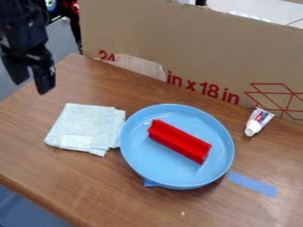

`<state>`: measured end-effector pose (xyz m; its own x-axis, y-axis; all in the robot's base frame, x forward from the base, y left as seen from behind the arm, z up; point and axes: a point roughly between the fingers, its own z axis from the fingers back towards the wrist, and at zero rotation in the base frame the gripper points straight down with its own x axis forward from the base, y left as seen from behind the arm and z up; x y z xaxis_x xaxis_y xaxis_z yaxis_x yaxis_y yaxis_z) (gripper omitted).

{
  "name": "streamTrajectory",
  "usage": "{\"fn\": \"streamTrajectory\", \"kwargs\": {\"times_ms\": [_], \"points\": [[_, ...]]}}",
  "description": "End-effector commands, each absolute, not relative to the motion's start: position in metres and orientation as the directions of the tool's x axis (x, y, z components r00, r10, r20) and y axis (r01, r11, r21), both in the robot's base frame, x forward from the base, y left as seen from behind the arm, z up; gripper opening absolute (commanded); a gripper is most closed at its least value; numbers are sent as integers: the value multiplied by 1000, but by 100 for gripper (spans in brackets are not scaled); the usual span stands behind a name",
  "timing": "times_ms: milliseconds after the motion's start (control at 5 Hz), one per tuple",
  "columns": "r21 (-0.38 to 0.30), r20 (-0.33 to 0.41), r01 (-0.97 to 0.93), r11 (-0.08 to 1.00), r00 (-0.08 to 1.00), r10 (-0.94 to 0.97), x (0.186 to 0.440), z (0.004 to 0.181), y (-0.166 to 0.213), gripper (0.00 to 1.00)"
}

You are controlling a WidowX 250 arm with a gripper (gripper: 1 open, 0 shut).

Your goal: Move the red object from the cloth to the blue plate

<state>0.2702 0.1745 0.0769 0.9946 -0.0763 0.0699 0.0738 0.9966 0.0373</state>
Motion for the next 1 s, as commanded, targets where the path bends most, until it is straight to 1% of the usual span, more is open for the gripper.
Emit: {"fn": "streamTrajectory", "kwargs": {"times_ms": [0,200,400,600,800], "points": [[69,94,88,994,991,-94,267,90,159,100],[62,107,134,989,984,-140,261,88,140,100],[71,121,149,986,980,-157,264,99,120,100],[70,120,154,986,980,-161,263,109,119,100],[77,106,120,990,986,-127,277,104,127,100]]}}
